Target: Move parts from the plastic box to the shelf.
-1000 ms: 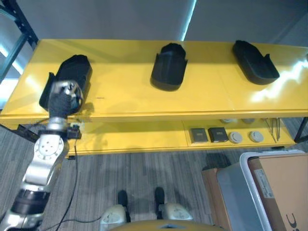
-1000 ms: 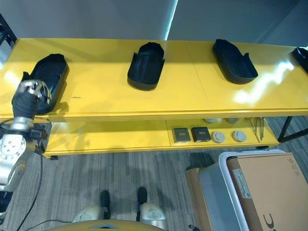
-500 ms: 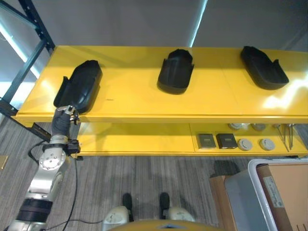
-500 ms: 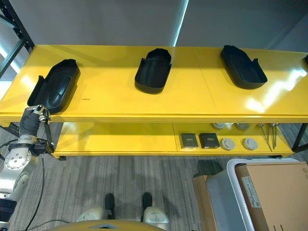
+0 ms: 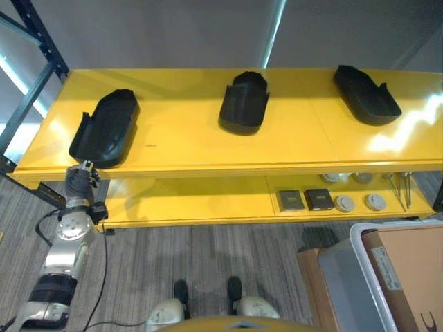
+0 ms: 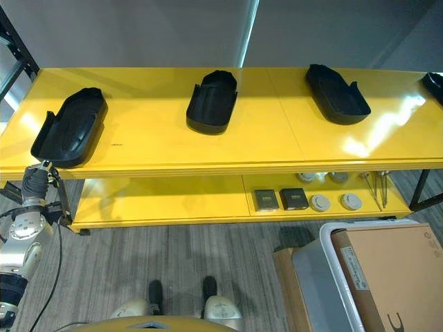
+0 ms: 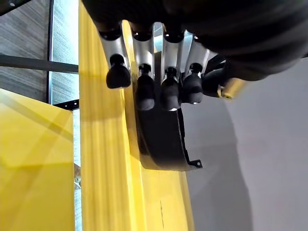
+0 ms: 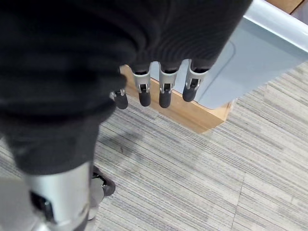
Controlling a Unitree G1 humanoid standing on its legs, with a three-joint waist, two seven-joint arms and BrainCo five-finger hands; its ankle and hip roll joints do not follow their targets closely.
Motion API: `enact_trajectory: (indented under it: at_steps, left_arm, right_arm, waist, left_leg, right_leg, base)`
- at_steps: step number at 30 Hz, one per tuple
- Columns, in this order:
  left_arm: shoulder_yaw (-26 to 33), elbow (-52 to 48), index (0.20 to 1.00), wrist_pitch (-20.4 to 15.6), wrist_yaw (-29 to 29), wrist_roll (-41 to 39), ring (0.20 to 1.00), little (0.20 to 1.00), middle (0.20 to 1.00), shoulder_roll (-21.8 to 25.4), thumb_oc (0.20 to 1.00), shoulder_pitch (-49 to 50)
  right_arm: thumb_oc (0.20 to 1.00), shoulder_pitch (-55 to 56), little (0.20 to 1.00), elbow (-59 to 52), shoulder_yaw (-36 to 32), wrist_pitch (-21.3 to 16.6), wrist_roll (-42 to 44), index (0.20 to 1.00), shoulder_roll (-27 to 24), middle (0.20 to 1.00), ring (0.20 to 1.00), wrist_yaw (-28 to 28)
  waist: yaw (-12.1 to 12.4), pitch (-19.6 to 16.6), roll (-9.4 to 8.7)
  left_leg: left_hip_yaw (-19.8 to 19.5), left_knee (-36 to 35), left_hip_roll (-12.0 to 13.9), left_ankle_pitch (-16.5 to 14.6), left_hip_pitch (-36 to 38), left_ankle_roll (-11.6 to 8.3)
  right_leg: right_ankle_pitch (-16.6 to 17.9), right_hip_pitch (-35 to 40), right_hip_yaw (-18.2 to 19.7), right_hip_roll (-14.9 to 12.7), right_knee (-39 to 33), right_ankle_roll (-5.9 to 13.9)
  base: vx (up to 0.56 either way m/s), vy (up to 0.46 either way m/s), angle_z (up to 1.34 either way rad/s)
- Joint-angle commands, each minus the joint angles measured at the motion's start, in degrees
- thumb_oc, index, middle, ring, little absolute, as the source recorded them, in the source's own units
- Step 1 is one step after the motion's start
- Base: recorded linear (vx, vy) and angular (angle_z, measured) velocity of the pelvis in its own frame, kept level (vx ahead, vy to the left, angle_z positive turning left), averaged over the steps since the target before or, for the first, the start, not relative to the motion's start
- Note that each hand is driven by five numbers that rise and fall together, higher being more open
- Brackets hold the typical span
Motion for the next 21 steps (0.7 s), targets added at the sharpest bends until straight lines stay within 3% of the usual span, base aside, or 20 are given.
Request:
enact_trajectory:
  at_steps: [1, 11, 21]
  left_arm:
    - [0.2, 1.5, 0.2, -3.9, 1.6, 2.1, 0.2, 0.2, 0.2, 2.7, 0.2, -5.5]
    - [-0.1, 7.6, 0.2, -4.4, 0.7, 2.4, 0.2, 0.2, 0.2, 6.9, 0.2, -11.5]
    - [-0.5, 6.5, 0.2, -3.5, -0.8, 2.8, 0.2, 0.2, 0.2, 9.9, 0.2, -15.2]
  right_arm:
    - [1.0, -0.1, 1.0, 1.1, 3.8, -0.4, -2.4, 1.0, -1.9, 1.0, 1.0, -0.5]
    - [1.0, -0.8, 1.0, -0.2, 5.5, 0.0, -3.5, 1.0, -2.6, 1.0, 1.0, 0.8]
    - [1.0, -0.7, 1.0, -1.4, 6.2, 0.2, -4.0, 1.0, -2.9, 1.0, 1.0, 1.6]
  waist:
    - [-0.7, -0.3, -0.92]
    - [-1.5, 0.2, -2.05]
    - [-1.8, 0.1, -2.65]
  left_leg:
    - [0.2, 6.9, 0.6, -4.6, -4.7, 1.76]
    - [0.6, 8.3, 1.2, -4.9, -5.5, 1.97]
    - [0.7, 8.8, 1.6, -4.8, -5.9, 1.91]
  right_leg:
    - [-1.1, -3.6, 2.3, -0.7, 4.5, 3.97]
    - [-0.8, -4.0, 3.0, -0.1, 5.0, 3.74]
    - [-0.6, -3.9, 3.2, 0.3, 4.9, 3.55]
  base:
    - [0.02, -0.004, -0.12]
    - [0.01, -0.014, -0.02]
    - [0.01, -0.015, 0.0]
